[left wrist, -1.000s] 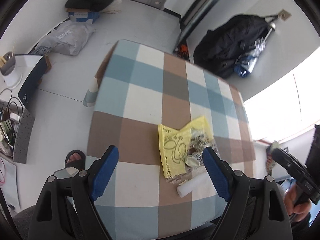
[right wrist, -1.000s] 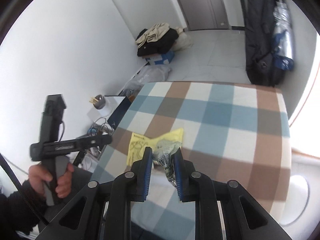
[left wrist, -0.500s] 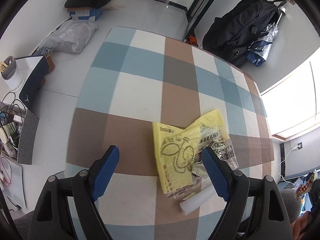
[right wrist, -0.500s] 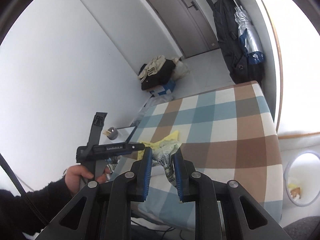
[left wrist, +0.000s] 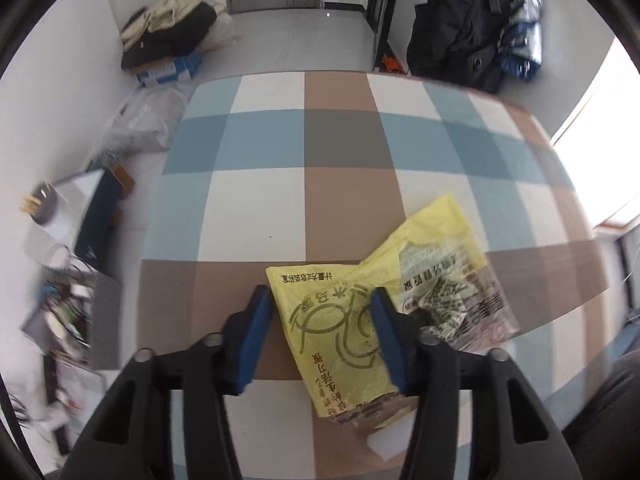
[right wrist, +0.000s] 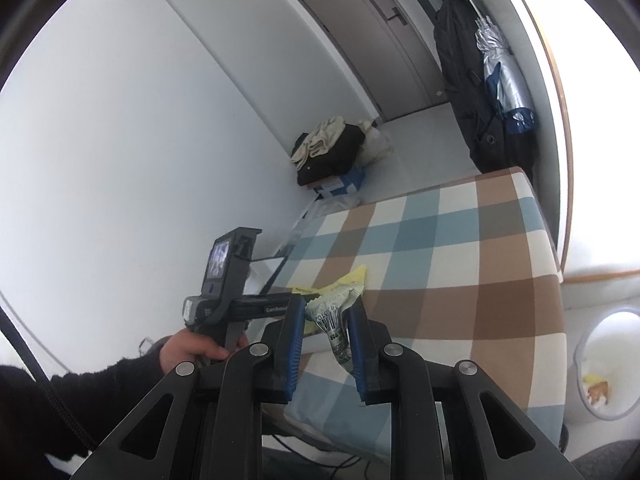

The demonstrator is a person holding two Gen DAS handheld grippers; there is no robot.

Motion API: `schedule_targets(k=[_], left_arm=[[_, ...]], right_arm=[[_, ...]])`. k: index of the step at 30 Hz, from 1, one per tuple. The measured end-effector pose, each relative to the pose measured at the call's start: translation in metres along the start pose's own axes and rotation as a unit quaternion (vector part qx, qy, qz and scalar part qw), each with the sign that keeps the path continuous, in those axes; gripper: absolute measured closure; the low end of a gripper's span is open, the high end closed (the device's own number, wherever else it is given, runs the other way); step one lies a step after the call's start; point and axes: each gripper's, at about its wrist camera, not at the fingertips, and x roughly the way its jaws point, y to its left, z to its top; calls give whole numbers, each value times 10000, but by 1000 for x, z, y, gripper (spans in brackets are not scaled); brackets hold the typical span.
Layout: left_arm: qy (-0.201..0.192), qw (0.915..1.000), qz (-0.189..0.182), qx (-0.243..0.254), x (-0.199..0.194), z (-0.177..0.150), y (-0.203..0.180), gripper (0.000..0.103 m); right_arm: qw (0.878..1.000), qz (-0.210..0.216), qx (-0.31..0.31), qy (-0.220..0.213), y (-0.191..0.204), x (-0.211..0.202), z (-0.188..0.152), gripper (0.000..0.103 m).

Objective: Collect trash
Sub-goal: 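Lift the wrapper with the right tool while the left tool grasps the yellow plastic bag, then carry the wrapper and yellow bag with both tools over the white bin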

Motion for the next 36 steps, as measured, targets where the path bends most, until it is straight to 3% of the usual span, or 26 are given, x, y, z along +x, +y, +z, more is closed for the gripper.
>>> schedule_targets(k=[2,5,13,15,21,32,36], left_arm=[[-69,9999,-3,120,-3,-1,-4,85],[-150,9998,-83,131,-9,0,-2,94],[-693,9969,-313,-189,-41,9,5,97],[-834,9952,-420,-289,-51,14,5,102],[-1172,9922,-422,-43,-68,28,-8,102],[-1630,9857,-423,-18,-102,35,-6,102],[-1760,9827,-583,0,-117,35,-10,102]], right_arm=[[10000,18,37,38,-1,2,0,82],[10000,45,28,49,1,3,-1,82],[10000,39,9,42,3,7,-1,81],[10000,-40,49,65,2,8,-1,81],[9999,-100,42,67,3,8,-3,81],[9997,-184,127,-19,3,5,-4,81],[9997,-116,210,-93,1,1,-3,82]])
